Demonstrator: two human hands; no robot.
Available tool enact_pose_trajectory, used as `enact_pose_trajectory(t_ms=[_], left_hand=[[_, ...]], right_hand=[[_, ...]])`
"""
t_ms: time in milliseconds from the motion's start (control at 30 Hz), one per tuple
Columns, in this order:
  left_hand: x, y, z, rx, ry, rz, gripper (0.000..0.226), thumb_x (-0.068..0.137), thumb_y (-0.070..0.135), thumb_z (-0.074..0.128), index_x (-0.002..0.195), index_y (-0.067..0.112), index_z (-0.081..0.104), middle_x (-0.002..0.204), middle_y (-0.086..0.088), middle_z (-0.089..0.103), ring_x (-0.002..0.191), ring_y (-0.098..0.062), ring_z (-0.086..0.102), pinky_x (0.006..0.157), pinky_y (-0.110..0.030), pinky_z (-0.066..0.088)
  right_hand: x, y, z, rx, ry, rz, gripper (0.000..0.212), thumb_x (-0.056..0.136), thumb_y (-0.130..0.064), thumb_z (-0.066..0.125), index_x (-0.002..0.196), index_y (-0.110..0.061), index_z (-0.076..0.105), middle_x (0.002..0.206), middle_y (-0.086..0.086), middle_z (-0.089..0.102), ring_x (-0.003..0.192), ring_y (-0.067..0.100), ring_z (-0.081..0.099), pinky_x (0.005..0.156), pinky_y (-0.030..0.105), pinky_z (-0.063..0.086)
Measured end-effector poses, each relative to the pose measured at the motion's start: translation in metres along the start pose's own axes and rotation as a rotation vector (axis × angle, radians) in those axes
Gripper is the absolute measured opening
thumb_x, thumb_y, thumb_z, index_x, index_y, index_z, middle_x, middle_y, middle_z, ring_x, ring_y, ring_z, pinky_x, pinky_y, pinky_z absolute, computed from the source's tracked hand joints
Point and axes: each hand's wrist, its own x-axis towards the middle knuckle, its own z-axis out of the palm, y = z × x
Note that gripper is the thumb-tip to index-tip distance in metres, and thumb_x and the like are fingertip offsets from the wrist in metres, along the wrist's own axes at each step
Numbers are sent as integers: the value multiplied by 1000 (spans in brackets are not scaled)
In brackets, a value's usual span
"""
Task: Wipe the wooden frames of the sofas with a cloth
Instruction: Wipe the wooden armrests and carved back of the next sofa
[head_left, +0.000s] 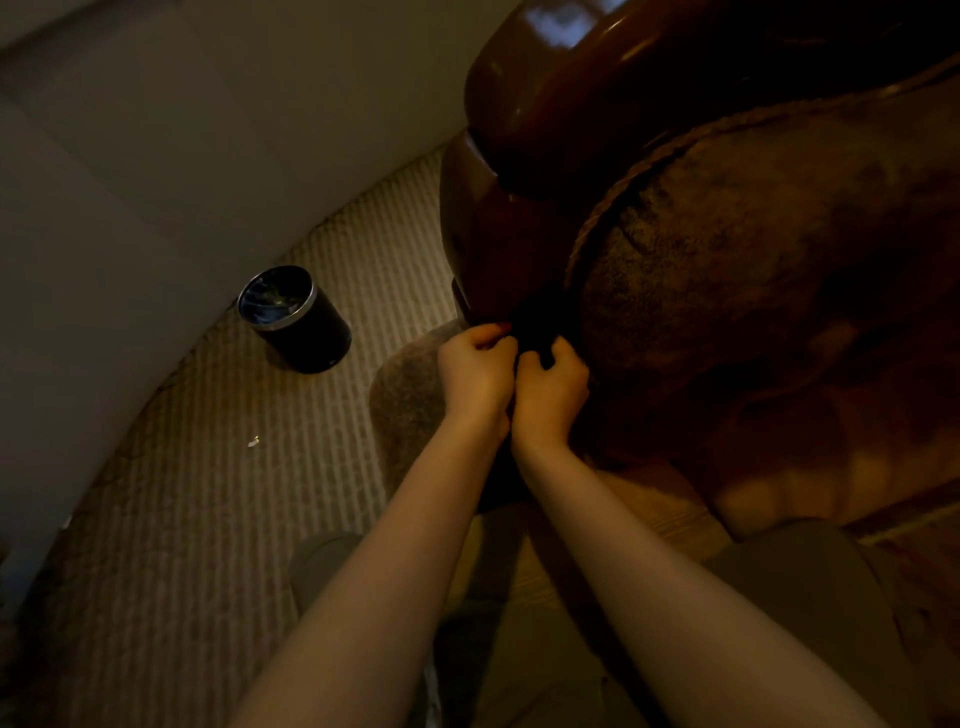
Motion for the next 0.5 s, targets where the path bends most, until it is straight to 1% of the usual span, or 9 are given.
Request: enact_pose_trajectory(t_ms=[33, 100, 167, 233, 367, 433, 467, 500], left_hand=[[-2, 2, -1, -13, 16, 16, 19, 94, 3, 52, 90, 18, 64, 80, 1, 64, 70, -5, 62, 58, -15, 53], [-3, 2, -5, -30, 46, 30, 18, 93, 5, 54, 105, 13, 65, 85, 2, 66, 76, -6, 64, 65, -16, 55], [-3, 0, -10, -24, 81, 40, 21, 93, 7, 56, 112, 12, 64, 90, 1, 66, 83, -7, 65, 73, -21, 56], [-1, -2, -15, -17, 94, 46, 21, 92, 7, 56, 111, 12, 65, 94, 1, 67, 86, -7, 65, 74, -21, 56], [6, 0, -21, 33, 73, 43, 19, 91, 7, 58, 108, 12, 65, 95, -1, 68, 84, -7, 66, 70, -19, 54], [9, 2, -25, 74, 62, 60, 20, 91, 7, 58, 110, 10, 65, 97, -1, 68, 89, -9, 65, 75, -21, 55], [10, 2, -27, 84, 61, 66, 20, 91, 7, 58, 110, 10, 66, 97, -1, 68, 91, -10, 65, 76, -21, 54], [11, 1, -29, 91, 65, 68, 20, 92, 7, 57, 109, 11, 66, 97, -1, 68, 90, -9, 65, 74, -20, 54]], right_hand=[[-1, -4, 0, -11, -6, -31, 22, 87, 1, 48, 103, 4, 62, 108, 15, 58, 98, 28, 57, 93, 40, 45], [-5, -9, 2, -58, -14, -89, 18, 87, 1, 47, 99, 7, 60, 108, 16, 52, 96, 30, 54, 92, 37, 43], [-11, -10, 3, -116, -35, -138, 17, 88, 0, 46, 99, 7, 58, 110, 16, 49, 98, 29, 52, 92, 33, 41], [-15, -7, 3, -154, -64, -178, 18, 90, -3, 47, 101, 6, 58, 113, 15, 48, 101, 29, 51, 93, 34, 41], [-11, 3, 2, -197, -106, -231, 24, 90, -7, 48, 106, 7, 60, 120, 16, 46, 108, 31, 51, 98, 42, 41], [-12, 4, -1, -215, -125, -247, 25, 91, -7, 48, 107, 7, 60, 123, 16, 46, 110, 31, 50, 99, 40, 41], [-14, 5, -2, -230, -139, -256, 24, 92, -8, 48, 106, 6, 60, 123, 15, 46, 110, 29, 50, 98, 35, 41], [-17, 6, -3, -254, -158, -274, 23, 93, -9, 48, 105, 5, 60, 123, 15, 46, 109, 28, 50, 95, 31, 41]])
